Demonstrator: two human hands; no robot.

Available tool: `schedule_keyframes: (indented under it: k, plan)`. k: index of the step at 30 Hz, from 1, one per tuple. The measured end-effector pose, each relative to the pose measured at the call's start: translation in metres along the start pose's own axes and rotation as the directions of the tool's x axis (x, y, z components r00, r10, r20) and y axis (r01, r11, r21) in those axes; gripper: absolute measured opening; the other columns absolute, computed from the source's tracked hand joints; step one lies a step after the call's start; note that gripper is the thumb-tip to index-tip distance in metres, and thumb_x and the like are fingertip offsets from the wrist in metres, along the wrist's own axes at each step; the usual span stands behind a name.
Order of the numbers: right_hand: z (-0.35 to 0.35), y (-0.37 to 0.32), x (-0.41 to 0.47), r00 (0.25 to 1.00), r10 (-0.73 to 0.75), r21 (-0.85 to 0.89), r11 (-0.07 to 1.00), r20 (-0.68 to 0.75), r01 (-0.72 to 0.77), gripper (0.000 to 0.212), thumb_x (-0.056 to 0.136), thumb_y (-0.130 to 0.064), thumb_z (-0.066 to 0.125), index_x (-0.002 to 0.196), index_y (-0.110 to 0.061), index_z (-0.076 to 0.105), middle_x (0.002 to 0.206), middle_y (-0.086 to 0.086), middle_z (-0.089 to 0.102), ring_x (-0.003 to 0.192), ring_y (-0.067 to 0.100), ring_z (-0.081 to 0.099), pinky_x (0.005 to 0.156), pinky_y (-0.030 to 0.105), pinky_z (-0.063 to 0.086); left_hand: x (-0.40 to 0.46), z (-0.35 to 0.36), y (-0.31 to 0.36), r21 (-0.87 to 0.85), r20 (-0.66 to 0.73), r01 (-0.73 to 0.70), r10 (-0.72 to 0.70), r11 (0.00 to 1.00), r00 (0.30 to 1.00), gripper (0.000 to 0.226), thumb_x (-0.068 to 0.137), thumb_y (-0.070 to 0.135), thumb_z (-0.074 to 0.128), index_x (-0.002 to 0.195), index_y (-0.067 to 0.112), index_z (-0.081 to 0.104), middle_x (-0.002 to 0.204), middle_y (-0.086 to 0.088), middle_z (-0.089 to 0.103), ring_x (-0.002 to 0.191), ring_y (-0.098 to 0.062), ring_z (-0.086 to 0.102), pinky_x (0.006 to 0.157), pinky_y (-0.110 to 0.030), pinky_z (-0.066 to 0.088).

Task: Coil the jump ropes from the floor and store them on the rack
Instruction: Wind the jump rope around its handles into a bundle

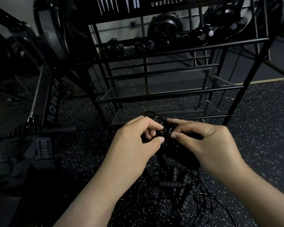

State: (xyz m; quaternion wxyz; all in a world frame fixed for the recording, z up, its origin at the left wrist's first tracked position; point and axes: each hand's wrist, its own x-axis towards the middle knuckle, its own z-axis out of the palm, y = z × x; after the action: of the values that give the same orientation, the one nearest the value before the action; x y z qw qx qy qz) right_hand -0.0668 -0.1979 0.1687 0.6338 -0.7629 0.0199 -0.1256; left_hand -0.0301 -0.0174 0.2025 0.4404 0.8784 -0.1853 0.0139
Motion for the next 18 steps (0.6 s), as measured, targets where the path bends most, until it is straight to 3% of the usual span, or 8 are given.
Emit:
schedule_keyframes:
  k: [4, 7, 13, 18]
  plan:
    - [0.0043, 0.0057, 0.0011, 0.999, -0.048, 0.054, 0.997, -0.008, 0.048, 0.010, 0.077, -0.016, 0.080, 0.082, -0.024, 0.083, 0.108, -0.023, 0.076, 0.105, -0.003, 0.070, 0.093, 0.017, 0.054, 0.0001, 0.0003, 0.0000, -0.020, -0.012, 0.024, -0.024, 1.000, 1.000, 0.020, 0.082, 0.014, 0.081, 0.085, 0.032, 0.073, 0.088, 0.011, 0.061, 0.074, 0.003, 0.054, 0.069, -0.007, 0.040]
    - [0.0089, 0.0083, -0.0001, 0.993, -0.109, 0.041, 0.993, -0.040, 0.111, 0.016, 0.074, -0.023, 0.079, 0.089, -0.026, 0.083, 0.111, -0.023, 0.075, 0.107, -0.004, 0.069, 0.093, 0.012, 0.051, 0.0001, 0.0031, -0.0005, 0.013, -0.046, 0.010, -0.010, 1.000, 0.999, 0.021, 0.081, 0.009, 0.080, 0.082, 0.030, 0.073, 0.086, 0.011, 0.061, 0.071, -0.001, 0.054, 0.065, -0.010, 0.040]
    - [0.0022, 0.0051, 0.0034, 0.990, -0.138, 0.028, 0.990, 0.009, 0.138, 0.015, 0.080, -0.015, 0.079, 0.093, -0.022, 0.083, 0.113, -0.024, 0.074, 0.111, -0.006, 0.066, 0.096, 0.010, 0.047, -0.0003, -0.0017, 0.0011, -0.056, 0.001, -0.033, 0.033, 0.998, 0.999, 0.021, 0.083, 0.007, 0.078, 0.087, 0.028, 0.078, 0.089, 0.015, 0.063, 0.081, -0.001, 0.058, 0.073, -0.008, 0.042]
    - [0.0026, 0.0096, 0.0048, 0.987, -0.135, -0.143, 0.979, 0.088, 0.147, 0.012, 0.083, -0.014, 0.081, 0.086, -0.026, 0.080, 0.117, -0.026, 0.071, 0.116, -0.006, 0.062, 0.103, 0.010, 0.039, -0.0007, 0.0034, -0.0021, 0.006, 0.003, -0.092, 0.092, 0.996, 0.996, 0.016, 0.087, 0.004, 0.075, 0.087, 0.019, 0.079, 0.095, 0.020, 0.065, 0.093, 0.003, 0.061, 0.080, -0.004, 0.039]
